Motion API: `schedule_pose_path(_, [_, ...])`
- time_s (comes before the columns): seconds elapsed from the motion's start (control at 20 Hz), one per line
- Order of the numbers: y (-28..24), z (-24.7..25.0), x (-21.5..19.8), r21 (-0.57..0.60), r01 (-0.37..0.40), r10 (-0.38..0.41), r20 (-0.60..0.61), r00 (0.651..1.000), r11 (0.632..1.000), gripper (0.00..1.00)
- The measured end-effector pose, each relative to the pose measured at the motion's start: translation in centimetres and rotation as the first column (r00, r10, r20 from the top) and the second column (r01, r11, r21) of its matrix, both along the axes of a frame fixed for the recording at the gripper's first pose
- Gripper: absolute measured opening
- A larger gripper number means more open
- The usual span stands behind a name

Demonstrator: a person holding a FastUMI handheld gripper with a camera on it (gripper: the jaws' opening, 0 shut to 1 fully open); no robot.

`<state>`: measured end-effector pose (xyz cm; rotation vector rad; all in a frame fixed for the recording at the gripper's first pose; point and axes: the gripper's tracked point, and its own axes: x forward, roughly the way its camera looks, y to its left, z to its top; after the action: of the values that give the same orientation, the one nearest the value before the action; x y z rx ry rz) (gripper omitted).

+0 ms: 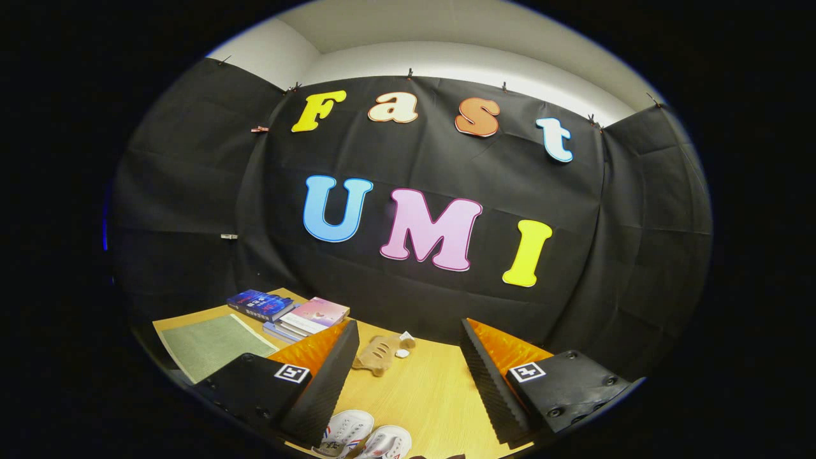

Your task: Open the storage box then place both shoes into the box .Put the left shoe in first, then the right shoe, with the right side of both shoes facing outward in a uniform manner.

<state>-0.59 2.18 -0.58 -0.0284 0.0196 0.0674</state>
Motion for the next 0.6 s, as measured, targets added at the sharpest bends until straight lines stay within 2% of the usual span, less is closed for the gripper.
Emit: schedule_pose_path(0.6, [0.69,-0.1,0.13,-0.006,-0.021,0.021,-0.01,1.0,1.0,0.97])
